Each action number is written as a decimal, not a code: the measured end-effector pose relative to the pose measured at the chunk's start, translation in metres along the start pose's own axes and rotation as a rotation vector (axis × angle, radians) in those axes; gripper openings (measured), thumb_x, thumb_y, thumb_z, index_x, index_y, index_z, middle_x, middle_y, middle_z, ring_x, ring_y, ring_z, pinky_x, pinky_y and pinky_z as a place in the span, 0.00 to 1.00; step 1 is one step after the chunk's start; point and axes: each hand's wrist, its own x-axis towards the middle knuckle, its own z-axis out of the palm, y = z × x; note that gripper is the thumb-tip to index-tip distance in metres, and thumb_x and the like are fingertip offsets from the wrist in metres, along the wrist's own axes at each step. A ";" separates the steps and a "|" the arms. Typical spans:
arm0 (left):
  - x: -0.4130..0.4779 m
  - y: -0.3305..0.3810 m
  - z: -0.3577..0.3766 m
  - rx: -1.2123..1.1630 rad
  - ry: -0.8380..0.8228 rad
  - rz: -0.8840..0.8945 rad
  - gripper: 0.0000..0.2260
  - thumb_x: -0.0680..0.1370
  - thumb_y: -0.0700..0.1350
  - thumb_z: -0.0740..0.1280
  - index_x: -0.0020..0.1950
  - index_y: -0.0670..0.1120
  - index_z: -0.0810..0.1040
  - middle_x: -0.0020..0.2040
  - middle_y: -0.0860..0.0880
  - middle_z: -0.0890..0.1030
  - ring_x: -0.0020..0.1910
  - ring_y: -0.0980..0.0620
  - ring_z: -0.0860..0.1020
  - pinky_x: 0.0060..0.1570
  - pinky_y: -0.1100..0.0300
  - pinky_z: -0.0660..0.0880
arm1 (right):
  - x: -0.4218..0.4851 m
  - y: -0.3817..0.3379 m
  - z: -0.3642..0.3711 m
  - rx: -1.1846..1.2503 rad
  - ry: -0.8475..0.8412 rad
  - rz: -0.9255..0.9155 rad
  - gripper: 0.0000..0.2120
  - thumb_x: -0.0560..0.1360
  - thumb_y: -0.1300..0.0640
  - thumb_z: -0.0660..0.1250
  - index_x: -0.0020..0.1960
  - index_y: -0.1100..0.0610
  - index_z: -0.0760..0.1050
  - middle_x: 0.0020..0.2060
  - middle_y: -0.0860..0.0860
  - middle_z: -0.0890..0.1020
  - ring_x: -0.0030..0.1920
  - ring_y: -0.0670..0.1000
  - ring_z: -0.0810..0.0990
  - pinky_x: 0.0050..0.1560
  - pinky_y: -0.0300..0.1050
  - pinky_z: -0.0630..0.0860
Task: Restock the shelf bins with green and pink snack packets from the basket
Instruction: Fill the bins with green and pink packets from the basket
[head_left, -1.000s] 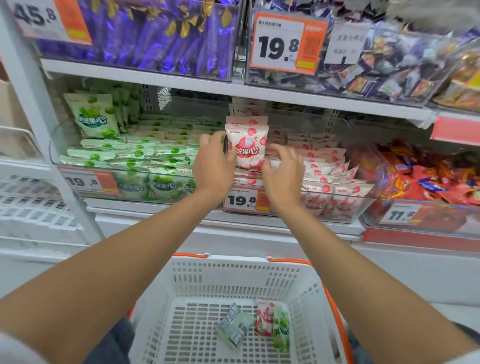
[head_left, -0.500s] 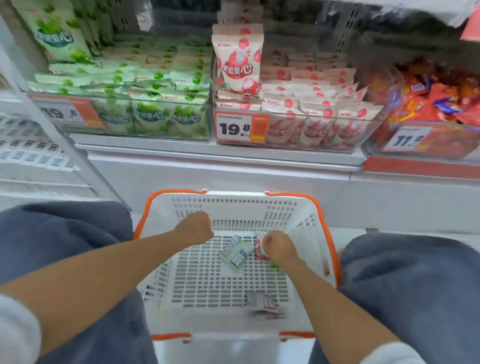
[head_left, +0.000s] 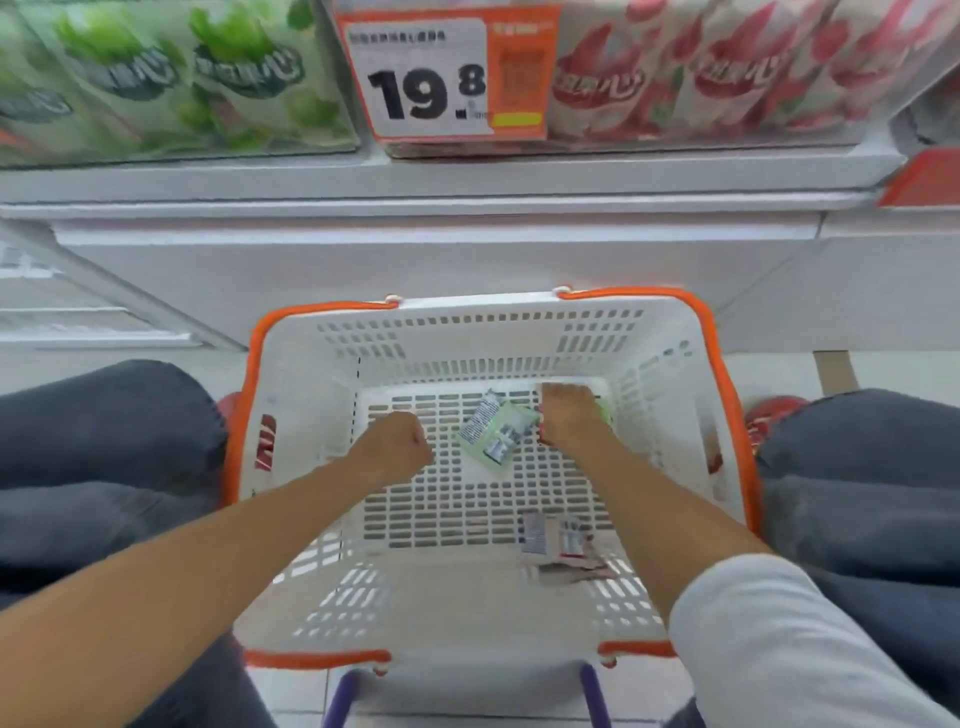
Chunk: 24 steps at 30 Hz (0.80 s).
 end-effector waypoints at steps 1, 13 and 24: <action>0.000 -0.001 0.001 -0.019 -0.012 -0.010 0.15 0.75 0.38 0.67 0.29 0.45 0.70 0.32 0.46 0.75 0.33 0.51 0.77 0.36 0.64 0.74 | 0.000 0.001 0.007 -0.087 -0.022 -0.025 0.22 0.74 0.56 0.68 0.65 0.59 0.68 0.60 0.55 0.74 0.61 0.55 0.72 0.66 0.51 0.66; -0.015 0.024 -0.004 -0.163 0.005 0.010 0.07 0.79 0.40 0.64 0.56 0.43 0.77 0.53 0.43 0.80 0.50 0.44 0.79 0.54 0.51 0.77 | -0.021 -0.006 -0.042 0.078 -0.039 -0.178 0.09 0.78 0.59 0.64 0.57 0.58 0.74 0.52 0.52 0.79 0.54 0.54 0.79 0.62 0.49 0.69; -0.080 0.084 -0.106 -0.555 0.412 0.325 0.21 0.84 0.53 0.54 0.35 0.44 0.69 0.32 0.46 0.74 0.36 0.43 0.75 0.39 0.54 0.73 | -0.141 -0.007 -0.253 1.314 0.173 -0.187 0.19 0.71 0.42 0.72 0.52 0.55 0.79 0.47 0.51 0.83 0.45 0.49 0.81 0.47 0.45 0.75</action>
